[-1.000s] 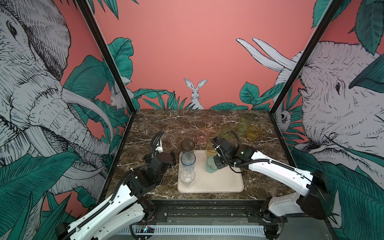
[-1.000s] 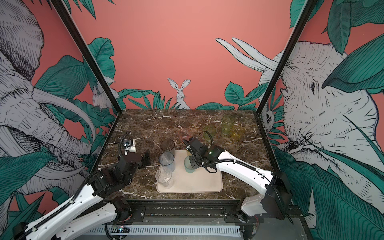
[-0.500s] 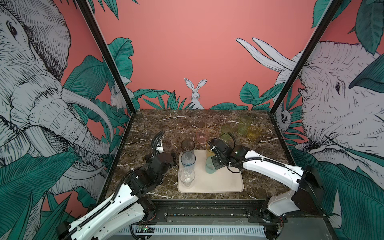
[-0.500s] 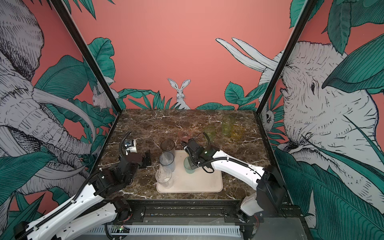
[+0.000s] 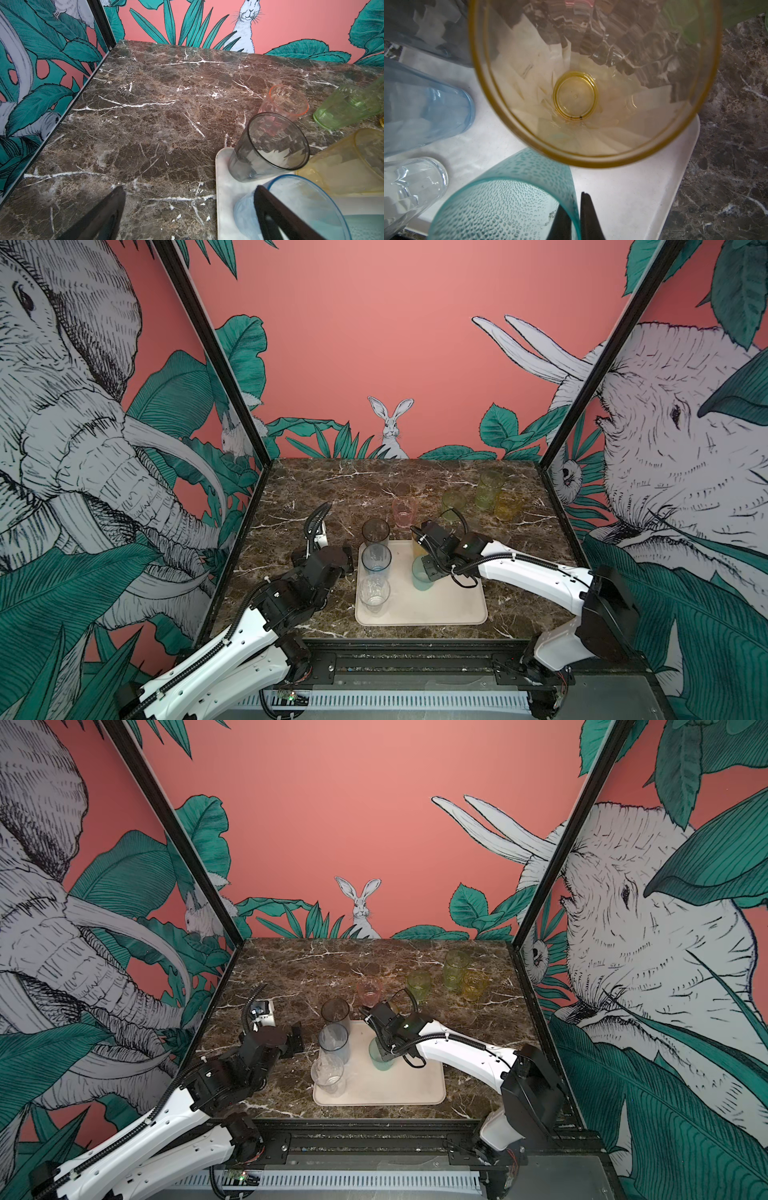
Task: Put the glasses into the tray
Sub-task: 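Lower the teal frosted glass onto the tray beside the yellow glass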
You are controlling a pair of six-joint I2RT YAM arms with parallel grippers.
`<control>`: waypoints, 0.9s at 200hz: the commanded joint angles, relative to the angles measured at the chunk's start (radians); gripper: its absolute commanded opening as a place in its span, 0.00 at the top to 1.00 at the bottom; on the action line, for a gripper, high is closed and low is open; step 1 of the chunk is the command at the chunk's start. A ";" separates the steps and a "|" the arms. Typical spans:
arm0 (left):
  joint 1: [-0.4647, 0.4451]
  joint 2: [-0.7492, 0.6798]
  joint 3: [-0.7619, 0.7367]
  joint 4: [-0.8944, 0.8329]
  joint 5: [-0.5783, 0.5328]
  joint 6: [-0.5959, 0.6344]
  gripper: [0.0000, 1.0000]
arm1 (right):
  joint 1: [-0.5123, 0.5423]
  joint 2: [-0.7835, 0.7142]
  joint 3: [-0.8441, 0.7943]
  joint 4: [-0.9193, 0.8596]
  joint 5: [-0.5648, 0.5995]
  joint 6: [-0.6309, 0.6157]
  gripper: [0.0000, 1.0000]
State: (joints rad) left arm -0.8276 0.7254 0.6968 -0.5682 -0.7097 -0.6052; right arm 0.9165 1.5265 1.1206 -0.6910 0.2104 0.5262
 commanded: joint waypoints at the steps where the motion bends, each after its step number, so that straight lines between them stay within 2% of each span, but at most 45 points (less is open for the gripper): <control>1: 0.007 -0.004 -0.010 0.013 -0.002 -0.016 0.02 | 0.004 0.010 -0.001 0.016 0.030 0.023 1.00; 105: 0.007 -0.004 -0.017 0.014 -0.005 -0.017 0.02 | -0.002 0.028 0.011 0.015 0.046 0.037 1.00; 126: 0.007 -0.002 -0.016 0.014 -0.005 -0.016 0.02 | -0.006 0.034 0.017 0.008 0.041 0.038 0.96; 157: 0.007 -0.001 -0.016 0.016 -0.005 -0.016 0.02 | -0.007 0.034 0.020 0.004 0.038 0.041 0.84; 180: 0.006 0.002 -0.013 0.018 -0.005 -0.013 0.02 | -0.008 0.031 0.026 0.001 0.035 0.040 0.80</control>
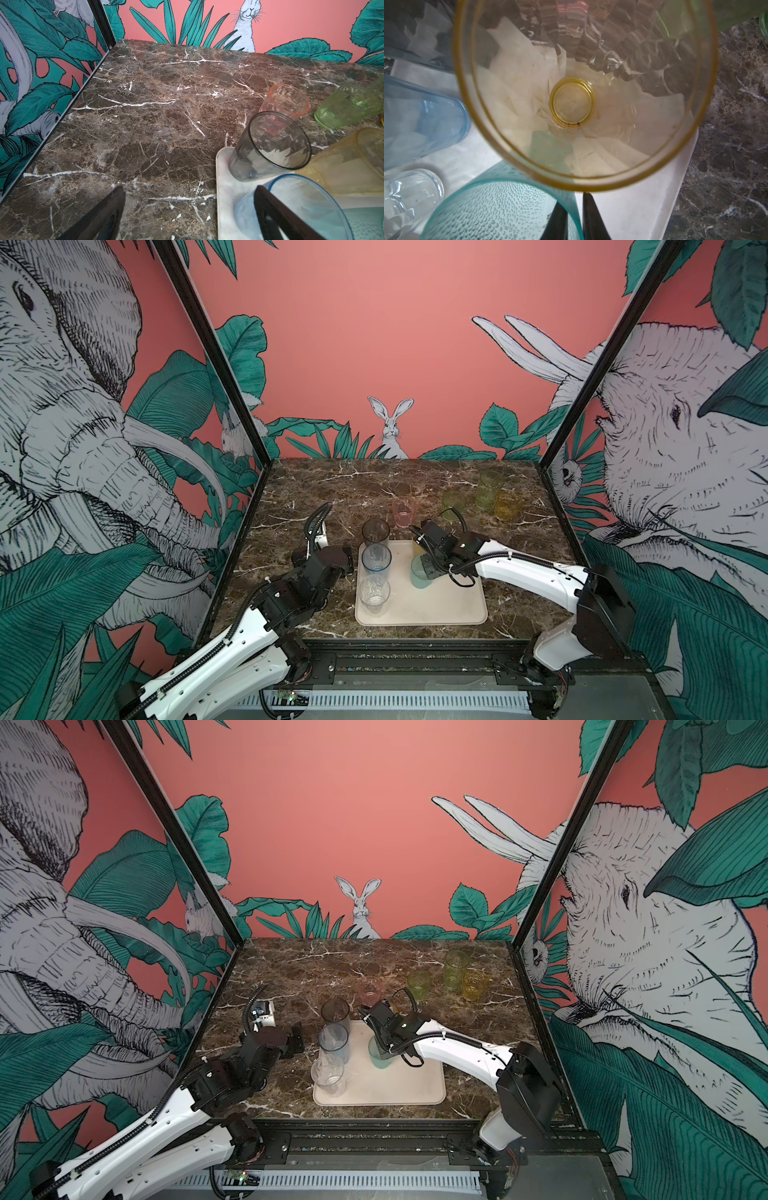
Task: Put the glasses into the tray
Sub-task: 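Lower the teal frosted glass onto the tray beside the yellow glass, then open the right gripper and raise it away from the teal glass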
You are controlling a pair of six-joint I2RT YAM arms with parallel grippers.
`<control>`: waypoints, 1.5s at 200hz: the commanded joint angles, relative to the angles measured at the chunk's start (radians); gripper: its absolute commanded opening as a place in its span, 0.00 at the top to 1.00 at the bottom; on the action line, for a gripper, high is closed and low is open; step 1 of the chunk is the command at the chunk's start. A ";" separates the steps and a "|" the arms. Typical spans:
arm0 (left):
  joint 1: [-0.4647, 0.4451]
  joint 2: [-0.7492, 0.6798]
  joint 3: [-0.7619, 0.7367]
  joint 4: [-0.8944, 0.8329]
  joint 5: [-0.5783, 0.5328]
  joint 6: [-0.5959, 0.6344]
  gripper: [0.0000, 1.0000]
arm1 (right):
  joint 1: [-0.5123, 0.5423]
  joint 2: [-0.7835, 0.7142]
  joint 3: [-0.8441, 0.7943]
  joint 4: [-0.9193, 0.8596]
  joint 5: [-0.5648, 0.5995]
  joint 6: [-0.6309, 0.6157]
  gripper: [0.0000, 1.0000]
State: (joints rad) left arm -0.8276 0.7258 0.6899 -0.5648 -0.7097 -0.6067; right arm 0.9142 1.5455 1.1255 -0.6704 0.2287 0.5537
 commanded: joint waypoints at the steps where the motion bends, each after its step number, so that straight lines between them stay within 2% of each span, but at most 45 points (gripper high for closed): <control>1: 0.007 0.001 -0.006 0.014 -0.005 -0.011 0.02 | -0.006 0.011 0.022 -0.020 0.017 0.012 0.79; 91: 0.007 0.019 0.017 0.025 -0.008 0.008 0.02 | -0.005 -0.052 0.089 -0.080 0.017 -0.013 0.56; 184: 0.007 0.047 0.048 0.036 -0.022 0.031 0.02 | -0.043 -0.194 0.231 -0.111 0.073 -0.130 0.49; 243: 0.006 0.040 0.046 0.023 -0.026 0.028 0.02 | -0.157 -0.208 0.322 -0.081 0.093 -0.224 0.47; 300: 0.007 0.046 0.056 0.028 -0.039 0.042 0.02 | -0.331 -0.165 0.399 -0.059 0.021 -0.268 0.43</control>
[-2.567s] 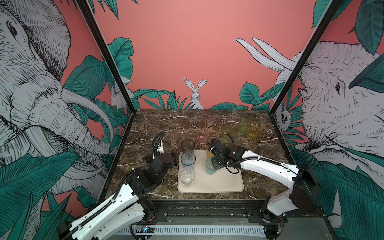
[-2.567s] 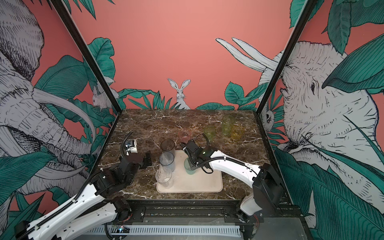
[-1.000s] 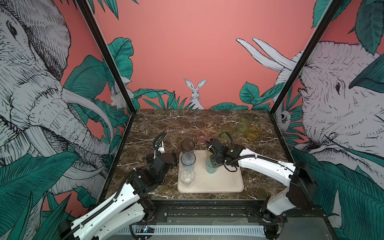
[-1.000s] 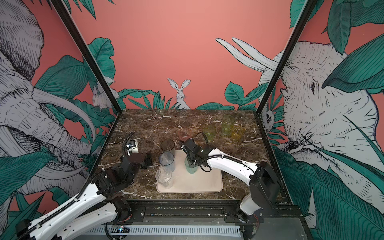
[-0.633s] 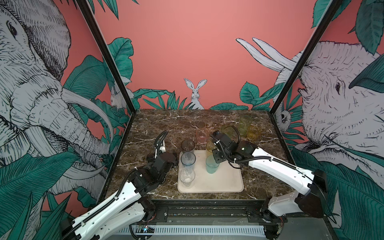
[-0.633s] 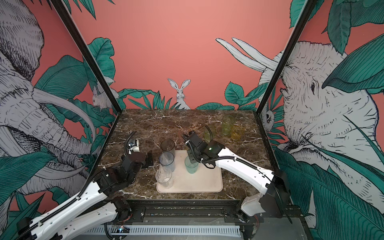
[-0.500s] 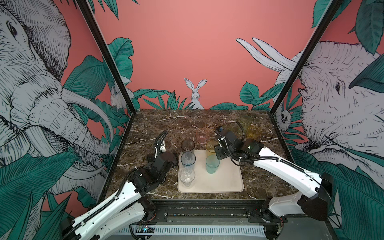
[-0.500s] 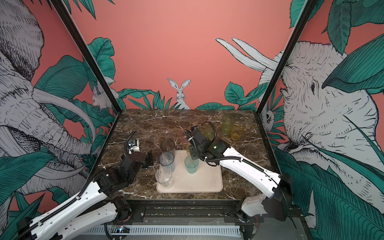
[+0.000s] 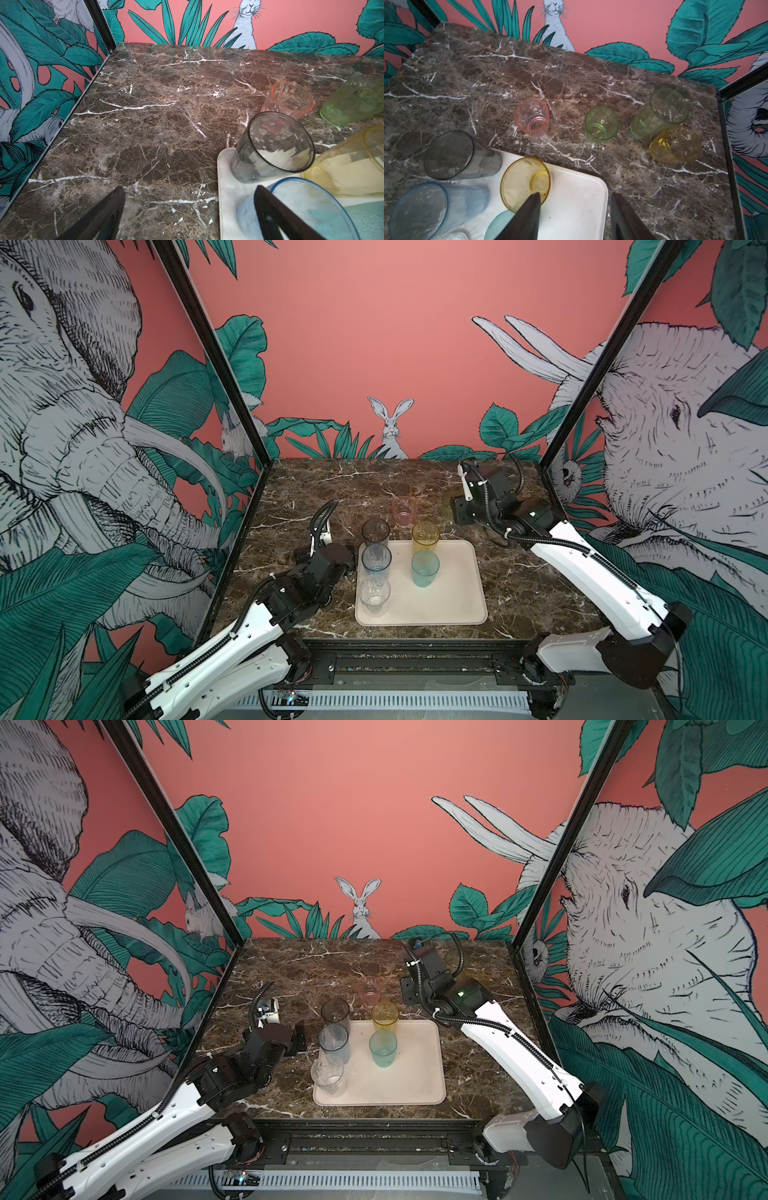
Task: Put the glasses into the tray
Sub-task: 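Open the right gripper and raise it away from the teal glass, then move the right gripper over the green and yellow glasses farthest from the robot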
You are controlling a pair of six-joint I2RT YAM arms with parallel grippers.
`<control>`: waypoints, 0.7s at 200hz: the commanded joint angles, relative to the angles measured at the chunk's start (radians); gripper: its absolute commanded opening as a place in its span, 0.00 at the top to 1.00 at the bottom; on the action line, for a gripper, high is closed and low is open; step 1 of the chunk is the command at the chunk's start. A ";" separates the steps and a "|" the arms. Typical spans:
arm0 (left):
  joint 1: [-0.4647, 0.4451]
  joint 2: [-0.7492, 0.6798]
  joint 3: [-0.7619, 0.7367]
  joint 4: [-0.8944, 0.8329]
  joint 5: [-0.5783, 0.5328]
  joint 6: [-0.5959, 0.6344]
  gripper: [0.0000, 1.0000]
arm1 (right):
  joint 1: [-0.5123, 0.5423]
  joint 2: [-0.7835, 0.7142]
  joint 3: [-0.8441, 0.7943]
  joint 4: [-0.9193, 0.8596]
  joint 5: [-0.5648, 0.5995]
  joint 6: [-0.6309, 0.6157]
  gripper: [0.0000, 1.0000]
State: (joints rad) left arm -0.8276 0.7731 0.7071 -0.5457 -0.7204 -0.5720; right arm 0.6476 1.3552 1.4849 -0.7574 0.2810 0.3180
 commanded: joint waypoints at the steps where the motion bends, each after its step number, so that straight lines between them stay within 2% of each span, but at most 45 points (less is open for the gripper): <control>1: 0.007 -0.001 0.040 0.009 -0.028 0.007 0.02 | -0.067 0.026 0.040 0.029 -0.033 -0.033 0.43; 66: 0.006 0.011 0.055 0.029 -0.083 0.059 0.02 | -0.304 0.078 0.081 0.058 -0.117 -0.047 0.39; 88: 0.007 0.014 0.052 0.042 -0.101 0.088 0.02 | -0.365 0.108 0.095 0.047 -0.111 -0.037 0.39; 140: 0.006 0.037 0.054 0.080 -0.124 0.138 0.02 | -0.511 0.200 0.142 0.045 -0.183 -0.019 0.38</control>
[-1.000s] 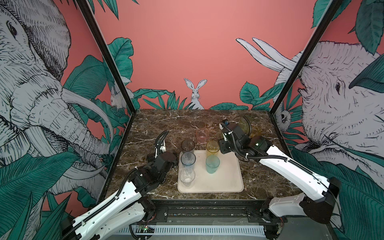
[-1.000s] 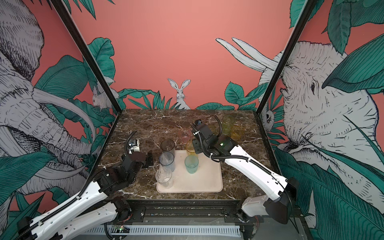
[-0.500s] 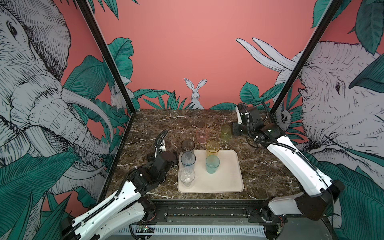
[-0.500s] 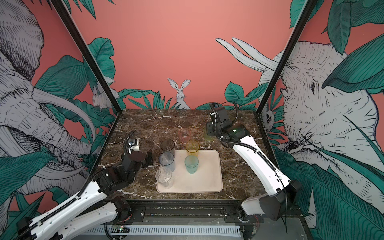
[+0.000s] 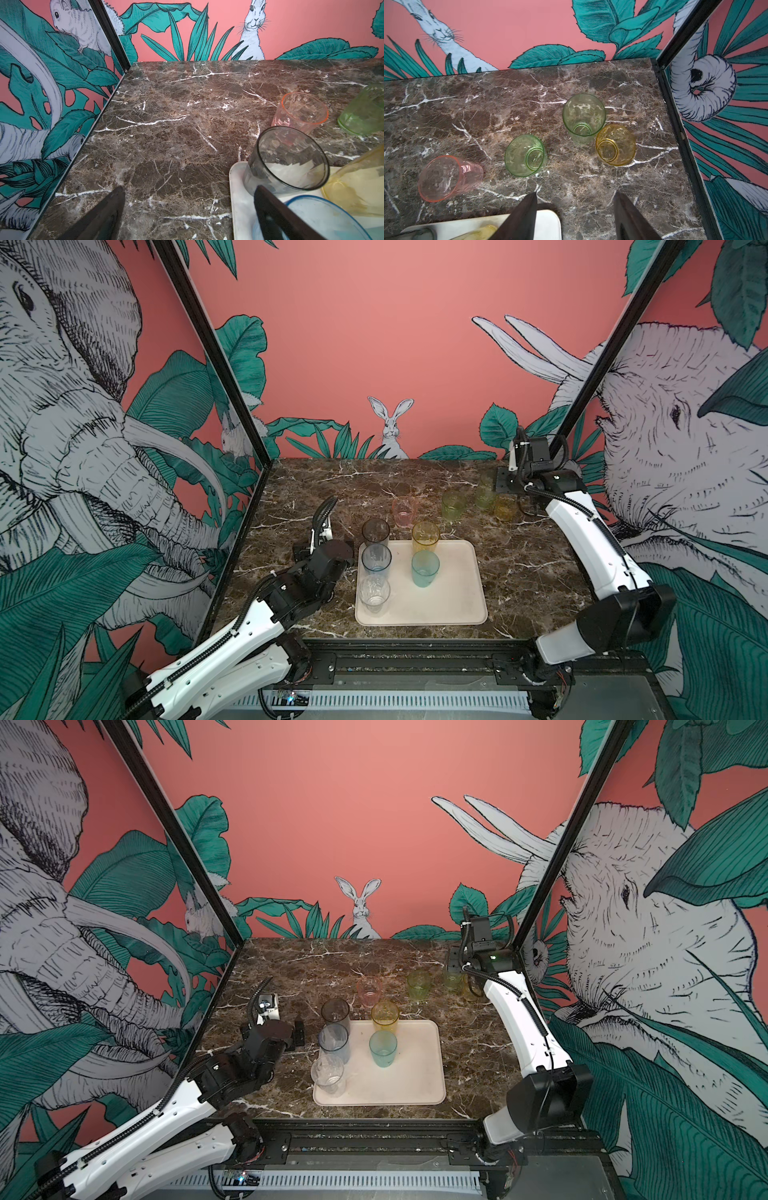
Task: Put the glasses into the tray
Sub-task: 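Move the right gripper over the green and yellow glasses farthest from the robot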
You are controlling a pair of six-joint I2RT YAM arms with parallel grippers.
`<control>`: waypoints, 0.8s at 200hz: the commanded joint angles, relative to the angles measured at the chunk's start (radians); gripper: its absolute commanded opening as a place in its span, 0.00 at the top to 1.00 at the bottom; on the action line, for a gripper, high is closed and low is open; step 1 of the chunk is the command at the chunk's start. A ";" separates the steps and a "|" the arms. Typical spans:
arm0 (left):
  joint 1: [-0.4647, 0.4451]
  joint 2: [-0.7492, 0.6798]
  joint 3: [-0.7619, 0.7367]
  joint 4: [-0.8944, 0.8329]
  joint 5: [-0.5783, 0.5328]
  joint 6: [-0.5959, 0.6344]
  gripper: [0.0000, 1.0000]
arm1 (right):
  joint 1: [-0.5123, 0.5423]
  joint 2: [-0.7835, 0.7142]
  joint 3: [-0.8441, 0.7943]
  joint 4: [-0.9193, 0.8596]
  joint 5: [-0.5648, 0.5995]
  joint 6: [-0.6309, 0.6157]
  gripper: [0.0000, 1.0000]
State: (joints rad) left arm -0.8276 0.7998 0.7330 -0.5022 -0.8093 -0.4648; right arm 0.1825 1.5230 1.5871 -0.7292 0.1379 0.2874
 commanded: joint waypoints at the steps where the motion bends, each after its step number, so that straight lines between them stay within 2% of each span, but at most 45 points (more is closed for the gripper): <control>1: 0.007 0.010 0.028 0.037 -0.035 0.032 0.02 | -0.048 0.033 0.042 0.015 -0.041 0.012 0.38; 72: 0.007 0.033 0.037 0.033 -0.034 0.043 0.01 | -0.175 0.202 0.155 -0.022 -0.136 0.039 0.37; 160: 0.007 -0.007 0.028 0.001 -0.035 0.026 0.01 | -0.198 0.376 0.292 -0.086 -0.198 0.043 0.36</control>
State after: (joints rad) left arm -0.8276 0.8135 0.7380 -0.4808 -0.8242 -0.4259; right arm -0.0097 1.8633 1.8332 -0.7868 -0.0330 0.3244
